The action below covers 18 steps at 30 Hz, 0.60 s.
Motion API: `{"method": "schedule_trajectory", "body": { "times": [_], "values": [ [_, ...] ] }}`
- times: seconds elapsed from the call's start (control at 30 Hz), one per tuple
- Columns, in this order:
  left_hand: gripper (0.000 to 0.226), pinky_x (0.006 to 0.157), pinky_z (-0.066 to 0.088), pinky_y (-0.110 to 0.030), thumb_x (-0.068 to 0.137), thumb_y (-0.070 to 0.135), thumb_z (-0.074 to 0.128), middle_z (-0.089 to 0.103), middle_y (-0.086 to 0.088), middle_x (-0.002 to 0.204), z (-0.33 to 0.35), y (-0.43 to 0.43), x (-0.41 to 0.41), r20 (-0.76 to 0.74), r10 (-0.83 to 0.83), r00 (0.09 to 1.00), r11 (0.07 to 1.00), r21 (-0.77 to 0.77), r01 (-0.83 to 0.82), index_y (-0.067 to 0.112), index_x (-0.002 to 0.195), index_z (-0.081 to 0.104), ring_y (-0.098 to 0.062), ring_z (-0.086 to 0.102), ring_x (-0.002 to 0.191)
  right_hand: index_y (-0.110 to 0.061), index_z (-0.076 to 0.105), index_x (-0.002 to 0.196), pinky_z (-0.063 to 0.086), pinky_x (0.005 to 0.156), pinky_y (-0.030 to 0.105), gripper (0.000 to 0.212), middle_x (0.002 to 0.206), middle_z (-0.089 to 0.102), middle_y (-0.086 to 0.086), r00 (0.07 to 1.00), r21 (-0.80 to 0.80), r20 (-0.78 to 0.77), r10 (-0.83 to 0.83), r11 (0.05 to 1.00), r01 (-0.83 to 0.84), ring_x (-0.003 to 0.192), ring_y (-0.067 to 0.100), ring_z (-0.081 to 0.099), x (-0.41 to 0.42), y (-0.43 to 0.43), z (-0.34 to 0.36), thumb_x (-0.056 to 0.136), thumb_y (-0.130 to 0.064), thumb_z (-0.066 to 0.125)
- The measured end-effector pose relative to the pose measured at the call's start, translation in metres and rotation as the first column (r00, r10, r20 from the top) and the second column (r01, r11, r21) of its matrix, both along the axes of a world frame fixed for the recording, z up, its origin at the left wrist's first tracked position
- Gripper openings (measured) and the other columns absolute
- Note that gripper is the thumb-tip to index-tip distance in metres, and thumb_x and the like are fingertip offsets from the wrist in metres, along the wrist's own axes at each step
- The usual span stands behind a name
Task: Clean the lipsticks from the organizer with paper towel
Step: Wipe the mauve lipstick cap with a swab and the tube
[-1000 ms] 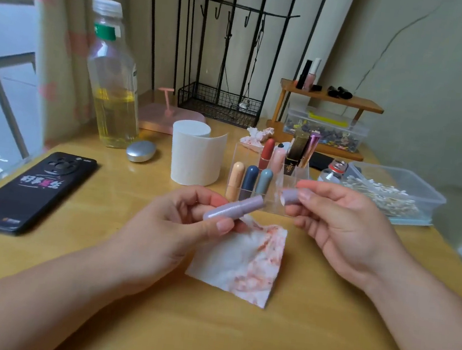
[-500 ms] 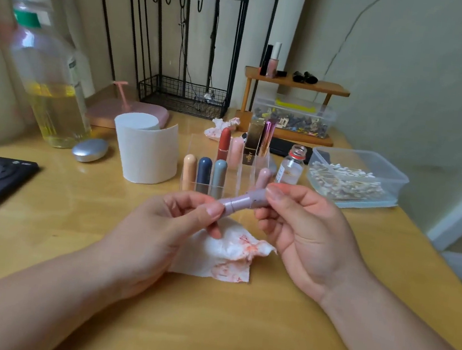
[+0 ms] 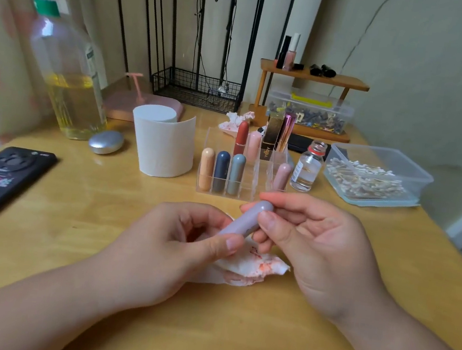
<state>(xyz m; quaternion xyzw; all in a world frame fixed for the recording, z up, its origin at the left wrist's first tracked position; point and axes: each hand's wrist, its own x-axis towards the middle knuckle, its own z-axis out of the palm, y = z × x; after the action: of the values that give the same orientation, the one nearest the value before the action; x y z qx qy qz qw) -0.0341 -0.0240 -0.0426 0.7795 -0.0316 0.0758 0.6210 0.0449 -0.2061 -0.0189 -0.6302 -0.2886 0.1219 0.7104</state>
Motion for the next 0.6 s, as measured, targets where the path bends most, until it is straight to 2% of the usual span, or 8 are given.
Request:
{"method": "schedule_trajectory", "body": {
  "times": [0.07,0.17,0.27,0.33,0.43,0.5,0.6],
  "values": [
    [0.033,0.075,0.046,-0.041,0.082,0.048,0.069,0.069,-0.019,0.086,-0.0008,-0.0004,-0.0003,0.016,0.012,1.000,1.000,0.014,-0.012,0.019,0.096,0.075,-0.017,0.056,0.075,-0.003,0.069,0.101,0.055,0.059,0.024,0.029,0.081,0.075,0.015,1.000,-0.013,-0.002,-0.020,1.000,0.020,0.060,0.016,0.065,-0.0020,0.0014,0.0022,0.074,-0.012,0.070],
    [0.025,0.080,0.054,-0.044,0.086,0.040,0.070,0.074,-0.010,0.086,-0.0032,-0.0025,-0.0010,0.018,0.005,1.000,1.000,0.014,-0.006,0.018,0.096,0.075,-0.029,0.067,0.080,-0.006,0.071,0.088,0.051,0.052,0.020,0.025,0.066,0.071,0.006,0.996,-0.033,0.012,-0.086,0.996,0.087,0.052,0.012,0.062,-0.0030,0.0037,0.0038,0.067,-0.017,0.076],
    [0.024,0.081,0.060,-0.037,0.088,0.035,0.071,0.074,-0.015,0.089,-0.0052,-0.0069,-0.0014,-0.026,-0.034,0.999,0.997,-0.072,0.032,0.012,0.093,0.076,-0.029,0.072,0.088,-0.011,0.072,0.080,0.049,0.053,0.018,0.020,0.067,0.072,0.006,0.990,-0.044,0.052,-0.133,0.990,0.135,0.052,0.007,0.062,-0.0036,0.0069,0.0027,0.065,-0.022,0.079],
    [0.028,0.082,0.059,-0.035,0.089,0.034,0.066,0.073,-0.018,0.092,-0.0058,-0.0079,-0.0009,-0.061,-0.077,0.995,0.990,-0.124,0.069,0.008,0.092,0.073,-0.026,0.072,0.090,-0.011,0.073,0.083,0.050,0.052,0.018,0.019,0.064,0.070,0.004,0.988,-0.065,0.069,-0.140,0.987,0.145,0.052,0.007,0.062,-0.0029,0.0066,0.0014,0.069,-0.023,0.078],
    [0.033,0.084,0.056,-0.032,0.094,0.036,0.055,0.071,-0.017,0.093,-0.0046,-0.0068,0.0007,-0.084,-0.132,0.988,0.988,-0.091,0.124,0.007,0.085,0.065,-0.017,0.065,0.086,-0.008,0.074,0.093,0.051,0.054,0.019,0.020,0.062,0.069,0.005,0.988,-0.100,0.097,-0.118,0.987,0.127,0.053,0.011,0.063,-0.0006,0.0027,0.0006,0.078,-0.022,0.072],
    [0.031,0.090,0.055,-0.042,0.095,0.038,0.053,0.069,-0.019,0.096,-0.0042,-0.0067,0.0018,-0.104,-0.151,0.983,0.986,-0.090,0.142,0.011,0.085,0.066,-0.022,0.064,0.088,-0.009,0.075,0.091,0.051,0.056,0.019,0.020,0.066,0.070,0.004,0.987,-0.095,0.111,-0.118,0.987,0.129,0.055,0.010,0.064,-0.0002,0.0015,0.0010,0.077,-0.023,0.073],
    [0.036,0.089,0.056,-0.042,0.094,0.039,0.054,0.072,-0.014,0.097,-0.0052,-0.0068,0.0021,-0.095,-0.149,0.984,0.988,-0.039,0.146,0.007,0.098,0.069,-0.035,0.067,0.096,-0.011,0.075,0.086,0.051,0.059,0.018,0.022,0.072,0.073,0.005,0.978,-0.096,0.148,-0.144,0.983,0.159,0.059,0.009,0.065,-0.0007,0.0031,0.0019,0.071,-0.027,0.076]
  ]
}}
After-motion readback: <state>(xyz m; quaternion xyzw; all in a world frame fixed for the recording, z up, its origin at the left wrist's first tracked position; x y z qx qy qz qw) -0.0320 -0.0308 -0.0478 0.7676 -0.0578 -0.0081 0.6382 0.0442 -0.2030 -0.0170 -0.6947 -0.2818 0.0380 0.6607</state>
